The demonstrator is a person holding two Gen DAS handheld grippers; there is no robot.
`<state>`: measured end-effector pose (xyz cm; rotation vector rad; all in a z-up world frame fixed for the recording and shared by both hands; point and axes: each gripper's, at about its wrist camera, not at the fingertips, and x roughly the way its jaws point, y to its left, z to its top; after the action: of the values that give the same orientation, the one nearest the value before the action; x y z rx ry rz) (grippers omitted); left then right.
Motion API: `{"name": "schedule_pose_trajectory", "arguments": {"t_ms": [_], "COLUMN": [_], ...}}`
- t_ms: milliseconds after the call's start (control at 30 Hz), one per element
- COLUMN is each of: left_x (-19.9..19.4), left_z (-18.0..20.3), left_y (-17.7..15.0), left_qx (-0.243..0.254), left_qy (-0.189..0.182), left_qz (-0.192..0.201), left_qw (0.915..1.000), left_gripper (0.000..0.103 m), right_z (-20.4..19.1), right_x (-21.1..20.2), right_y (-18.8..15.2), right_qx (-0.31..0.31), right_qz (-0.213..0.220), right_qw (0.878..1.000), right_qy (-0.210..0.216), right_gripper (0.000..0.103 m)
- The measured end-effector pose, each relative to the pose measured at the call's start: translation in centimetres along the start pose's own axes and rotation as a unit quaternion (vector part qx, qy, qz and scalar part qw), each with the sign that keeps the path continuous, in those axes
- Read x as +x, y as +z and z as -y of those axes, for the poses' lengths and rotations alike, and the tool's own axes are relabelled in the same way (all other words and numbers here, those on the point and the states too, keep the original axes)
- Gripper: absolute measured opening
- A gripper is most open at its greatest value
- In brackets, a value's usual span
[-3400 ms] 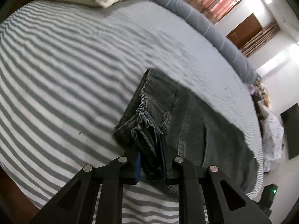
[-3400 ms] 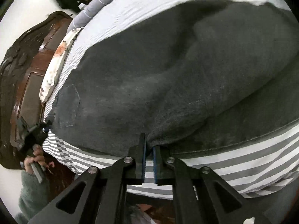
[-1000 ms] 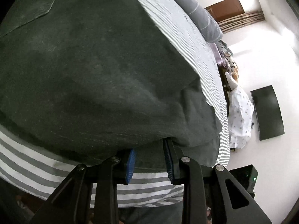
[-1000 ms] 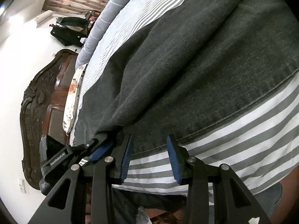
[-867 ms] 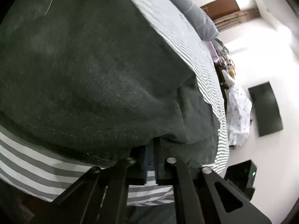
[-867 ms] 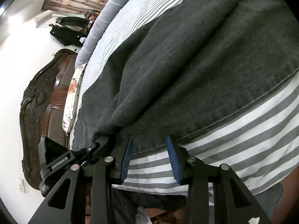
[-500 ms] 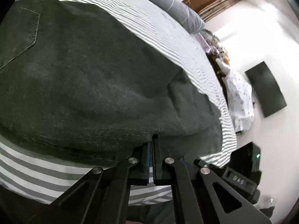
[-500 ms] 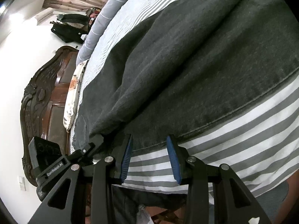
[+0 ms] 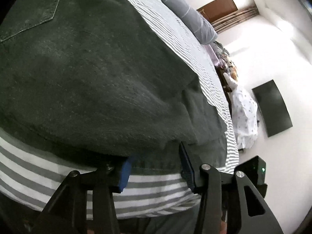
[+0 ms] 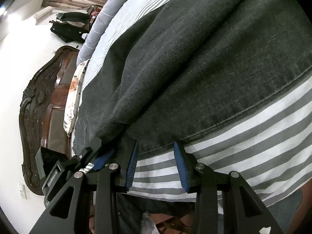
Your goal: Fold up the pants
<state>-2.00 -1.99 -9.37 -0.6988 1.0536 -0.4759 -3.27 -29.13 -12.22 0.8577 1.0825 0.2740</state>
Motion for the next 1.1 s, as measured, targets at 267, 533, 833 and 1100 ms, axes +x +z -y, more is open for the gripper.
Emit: {"name": "schedule_pose_trajectory", "arguments": {"t_ms": [267,533,833,1100], "left_x": [1.9,0.7,-1.6,-1.7], "left_z": [-0.2,1.1,2.7,3.2], "left_y": [1.8,2.4,3.0,3.0], "left_qx": [-0.059,-0.068,-0.073,-0.058], "left_qy": [-0.034,-0.053,-0.067,-0.056], "left_qz": [0.007,0.003,0.02,0.018], "left_qw": [0.9977,0.9963,0.9948,0.9966], "left_gripper": [0.022,0.003,0.003,0.003], "right_z": [-0.3,-0.5,-3.9,-2.1], "right_x": [-0.4,-0.6,2.1,2.0], "right_y": [0.4,0.6,0.8,3.4], "right_qx": [-0.015,-0.004,0.005,0.081], "right_qz": [0.016,0.024,0.038,0.11], "right_qw": [1.0,0.996,0.968,0.946], "right_qy": [0.006,0.087,0.247,0.293], "right_gripper": [0.037,0.043,0.06,0.06]}}
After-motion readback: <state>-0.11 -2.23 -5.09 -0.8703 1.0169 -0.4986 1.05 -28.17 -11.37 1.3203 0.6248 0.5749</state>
